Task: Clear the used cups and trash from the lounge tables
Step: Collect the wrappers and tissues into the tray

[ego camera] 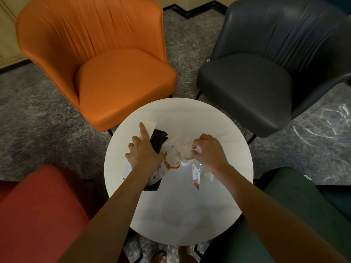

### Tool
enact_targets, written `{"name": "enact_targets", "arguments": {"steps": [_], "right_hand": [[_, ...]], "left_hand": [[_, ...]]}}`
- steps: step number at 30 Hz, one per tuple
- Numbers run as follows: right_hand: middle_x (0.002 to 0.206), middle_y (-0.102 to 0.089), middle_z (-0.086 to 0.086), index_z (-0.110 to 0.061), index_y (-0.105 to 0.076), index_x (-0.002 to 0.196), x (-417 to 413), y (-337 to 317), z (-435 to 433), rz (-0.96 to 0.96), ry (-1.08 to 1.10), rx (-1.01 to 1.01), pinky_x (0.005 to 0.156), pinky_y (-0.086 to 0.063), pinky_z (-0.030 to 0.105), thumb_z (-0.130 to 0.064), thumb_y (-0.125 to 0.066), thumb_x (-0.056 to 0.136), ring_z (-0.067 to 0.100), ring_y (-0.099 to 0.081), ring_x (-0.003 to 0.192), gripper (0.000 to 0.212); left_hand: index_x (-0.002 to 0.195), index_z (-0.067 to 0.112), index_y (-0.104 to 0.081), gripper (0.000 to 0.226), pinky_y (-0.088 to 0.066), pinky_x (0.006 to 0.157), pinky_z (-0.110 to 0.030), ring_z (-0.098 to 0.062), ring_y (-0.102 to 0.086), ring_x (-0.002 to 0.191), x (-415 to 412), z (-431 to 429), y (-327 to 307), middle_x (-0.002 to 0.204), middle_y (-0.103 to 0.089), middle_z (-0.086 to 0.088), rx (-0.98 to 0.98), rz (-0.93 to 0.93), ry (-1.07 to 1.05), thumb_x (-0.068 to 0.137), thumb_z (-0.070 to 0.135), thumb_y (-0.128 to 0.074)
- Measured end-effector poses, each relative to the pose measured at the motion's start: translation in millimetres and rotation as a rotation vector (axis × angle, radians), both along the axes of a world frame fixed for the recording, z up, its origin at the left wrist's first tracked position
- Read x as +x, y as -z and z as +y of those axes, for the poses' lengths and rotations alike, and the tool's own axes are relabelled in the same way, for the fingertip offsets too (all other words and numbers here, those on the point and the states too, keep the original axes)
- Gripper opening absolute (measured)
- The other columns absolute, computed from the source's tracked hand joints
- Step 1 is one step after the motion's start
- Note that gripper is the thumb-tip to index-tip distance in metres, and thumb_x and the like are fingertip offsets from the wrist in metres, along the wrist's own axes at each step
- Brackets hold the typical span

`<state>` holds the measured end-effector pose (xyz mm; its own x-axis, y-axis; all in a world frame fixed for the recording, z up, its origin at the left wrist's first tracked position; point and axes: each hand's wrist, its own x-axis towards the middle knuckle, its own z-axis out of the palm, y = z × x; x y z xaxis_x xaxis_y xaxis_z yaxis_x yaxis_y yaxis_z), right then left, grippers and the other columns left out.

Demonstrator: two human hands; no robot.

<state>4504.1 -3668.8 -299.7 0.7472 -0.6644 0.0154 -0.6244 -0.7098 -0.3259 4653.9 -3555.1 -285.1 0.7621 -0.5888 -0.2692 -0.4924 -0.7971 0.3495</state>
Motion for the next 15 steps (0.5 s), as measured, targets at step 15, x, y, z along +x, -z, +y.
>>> {"name": "enact_targets", "arguments": {"steps": [15], "right_hand": [[0.090,-0.065,0.015,-0.004,-0.064,0.090,-18,5,-32,-0.093,0.196,-0.114,0.075,-0.045,0.034,-0.029,-0.065,0.083,0.027,-0.057,0.081,0.025]], "left_hand": [[0.144,0.023,0.011,0.110,-0.040,0.086,-0.043,-0.030,-0.045,0.111,-15,20,32,0.120,-0.041,-0.012,0.146,-0.002,0.019,0.073,0.049,-0.069]]}}
